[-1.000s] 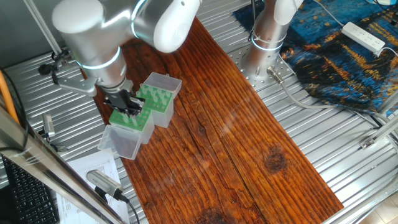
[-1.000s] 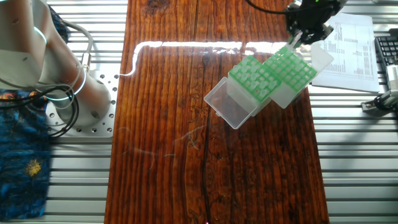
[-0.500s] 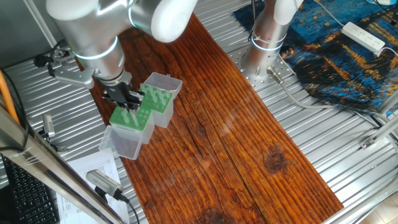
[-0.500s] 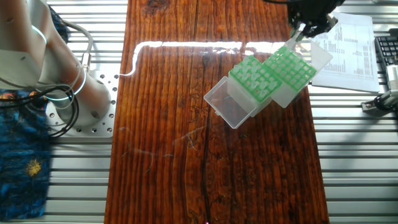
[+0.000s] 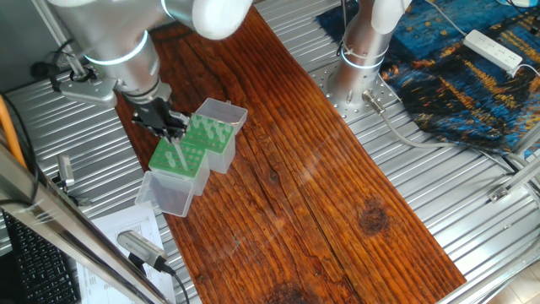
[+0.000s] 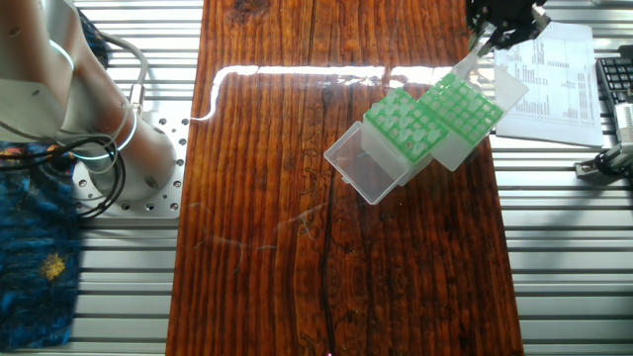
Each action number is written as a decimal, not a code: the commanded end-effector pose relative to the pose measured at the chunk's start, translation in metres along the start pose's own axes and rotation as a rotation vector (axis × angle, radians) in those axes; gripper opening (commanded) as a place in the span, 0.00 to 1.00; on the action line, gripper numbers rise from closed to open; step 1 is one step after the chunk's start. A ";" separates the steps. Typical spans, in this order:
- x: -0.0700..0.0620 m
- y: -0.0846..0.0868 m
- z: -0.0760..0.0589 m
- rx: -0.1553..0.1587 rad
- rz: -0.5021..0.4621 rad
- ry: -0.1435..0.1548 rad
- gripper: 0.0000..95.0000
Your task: Transfer all large pipette tips from one holder to another
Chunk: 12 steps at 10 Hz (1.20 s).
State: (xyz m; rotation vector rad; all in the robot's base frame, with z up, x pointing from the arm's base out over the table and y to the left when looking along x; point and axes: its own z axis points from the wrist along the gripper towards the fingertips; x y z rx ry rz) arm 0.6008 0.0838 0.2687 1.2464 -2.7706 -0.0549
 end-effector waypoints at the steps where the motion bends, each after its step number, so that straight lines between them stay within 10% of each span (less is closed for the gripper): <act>1: 0.001 -0.001 -0.014 -0.007 -0.001 0.010 0.00; 5: 0.013 -0.006 -0.048 -0.017 -0.018 0.032 0.00; 12: 0.051 -0.005 -0.056 0.009 -0.033 0.100 0.00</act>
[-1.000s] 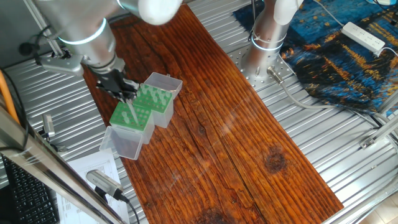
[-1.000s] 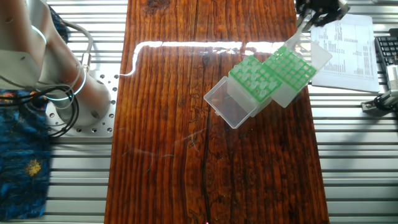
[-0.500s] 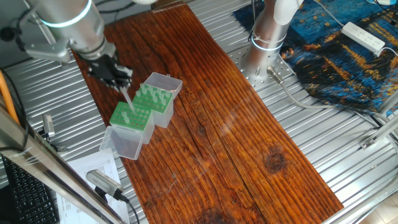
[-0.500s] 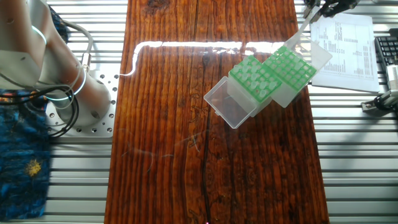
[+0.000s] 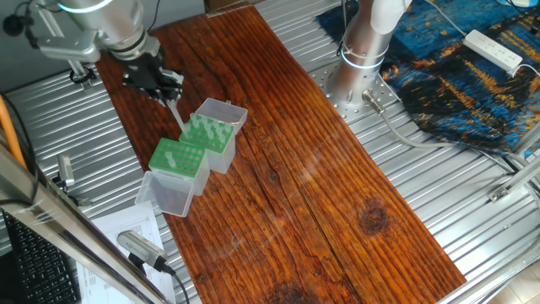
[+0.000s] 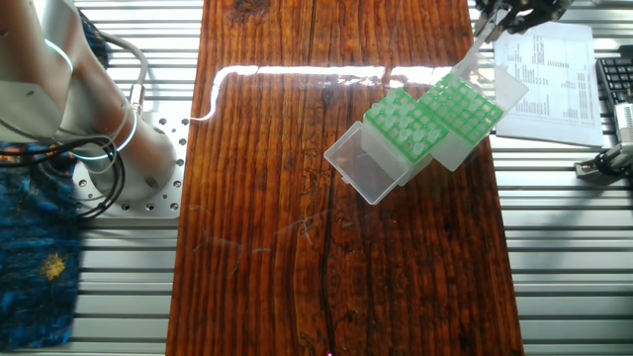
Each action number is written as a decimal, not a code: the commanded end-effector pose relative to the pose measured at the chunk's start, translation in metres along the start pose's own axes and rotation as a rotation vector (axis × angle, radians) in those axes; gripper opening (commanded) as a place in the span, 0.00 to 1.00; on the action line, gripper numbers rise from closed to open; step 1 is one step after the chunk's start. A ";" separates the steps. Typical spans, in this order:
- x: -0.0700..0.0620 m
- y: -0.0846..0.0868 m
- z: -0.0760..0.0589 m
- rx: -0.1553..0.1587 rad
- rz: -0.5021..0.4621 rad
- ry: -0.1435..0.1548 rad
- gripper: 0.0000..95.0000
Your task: Transfer all large pipette tips from one holder to another
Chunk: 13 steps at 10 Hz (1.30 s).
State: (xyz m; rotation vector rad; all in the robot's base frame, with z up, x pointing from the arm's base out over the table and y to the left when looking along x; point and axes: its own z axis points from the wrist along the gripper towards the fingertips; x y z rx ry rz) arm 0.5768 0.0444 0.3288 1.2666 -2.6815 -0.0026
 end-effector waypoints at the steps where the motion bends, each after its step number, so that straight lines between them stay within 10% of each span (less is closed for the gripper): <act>1: 0.006 0.001 0.005 0.008 0.009 0.014 0.00; 13: 0.030 -0.010 0.040 0.006 -0.024 -0.016 0.00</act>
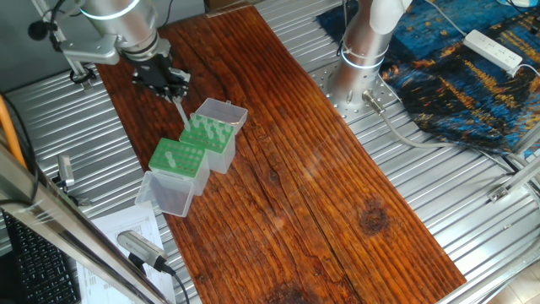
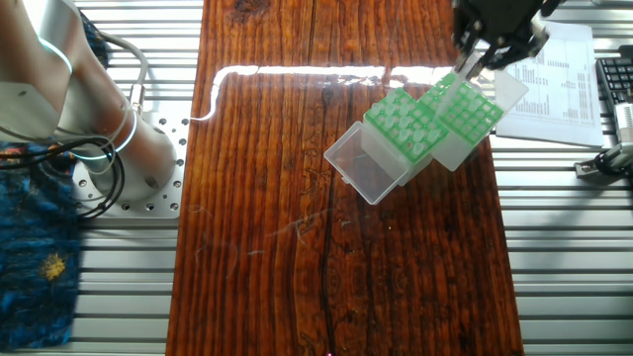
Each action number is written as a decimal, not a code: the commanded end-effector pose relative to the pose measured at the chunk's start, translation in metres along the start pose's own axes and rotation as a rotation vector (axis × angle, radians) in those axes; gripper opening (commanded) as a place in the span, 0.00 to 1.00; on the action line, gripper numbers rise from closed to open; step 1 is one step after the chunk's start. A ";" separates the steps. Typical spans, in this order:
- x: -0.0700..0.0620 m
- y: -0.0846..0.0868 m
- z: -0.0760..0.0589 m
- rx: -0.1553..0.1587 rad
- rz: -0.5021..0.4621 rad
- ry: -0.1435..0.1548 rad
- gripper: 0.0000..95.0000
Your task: Transfer all large pipette tips from one holder to another
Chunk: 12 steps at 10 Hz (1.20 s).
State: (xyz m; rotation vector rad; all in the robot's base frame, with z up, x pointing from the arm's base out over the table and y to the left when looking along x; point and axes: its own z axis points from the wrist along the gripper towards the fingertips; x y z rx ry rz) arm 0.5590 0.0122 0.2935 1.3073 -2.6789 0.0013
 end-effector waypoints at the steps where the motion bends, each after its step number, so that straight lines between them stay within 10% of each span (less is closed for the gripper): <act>1: 0.003 0.002 0.003 -0.005 0.003 -0.005 0.00; 12: 0.005 0.013 0.009 -0.007 0.004 -0.017 0.00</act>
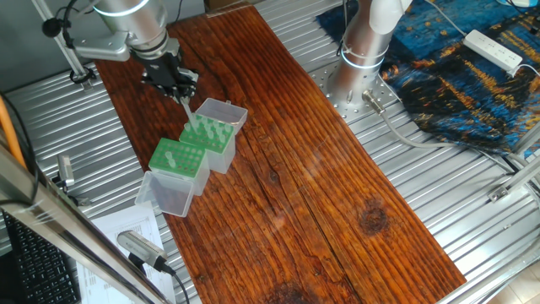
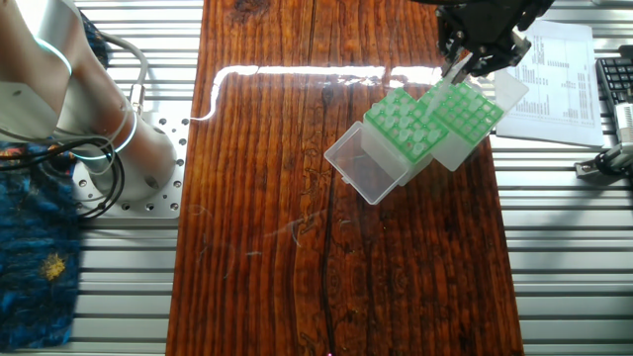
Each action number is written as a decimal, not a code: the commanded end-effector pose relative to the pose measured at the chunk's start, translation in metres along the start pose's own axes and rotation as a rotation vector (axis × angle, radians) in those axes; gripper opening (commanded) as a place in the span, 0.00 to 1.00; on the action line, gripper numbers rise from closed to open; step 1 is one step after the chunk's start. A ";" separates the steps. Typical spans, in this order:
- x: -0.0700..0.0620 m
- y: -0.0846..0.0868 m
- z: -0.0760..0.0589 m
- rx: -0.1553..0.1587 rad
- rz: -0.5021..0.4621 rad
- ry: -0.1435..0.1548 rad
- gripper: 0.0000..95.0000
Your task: Transfer all large pipette tips from one holder to another
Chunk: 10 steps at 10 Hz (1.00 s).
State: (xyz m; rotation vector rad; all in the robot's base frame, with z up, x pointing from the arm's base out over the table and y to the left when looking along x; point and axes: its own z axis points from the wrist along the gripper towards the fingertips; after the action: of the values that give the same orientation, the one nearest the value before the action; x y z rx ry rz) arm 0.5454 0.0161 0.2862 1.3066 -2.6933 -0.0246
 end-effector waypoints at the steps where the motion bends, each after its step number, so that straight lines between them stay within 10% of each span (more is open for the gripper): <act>1: 0.002 0.001 0.002 0.004 0.001 0.004 0.00; 10: 0.005 0.005 0.010 0.007 0.005 0.007 0.00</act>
State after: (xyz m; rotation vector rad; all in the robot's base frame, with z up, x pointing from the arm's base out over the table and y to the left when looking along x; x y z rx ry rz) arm 0.5369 0.0146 0.2756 1.2968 -2.6938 -0.0093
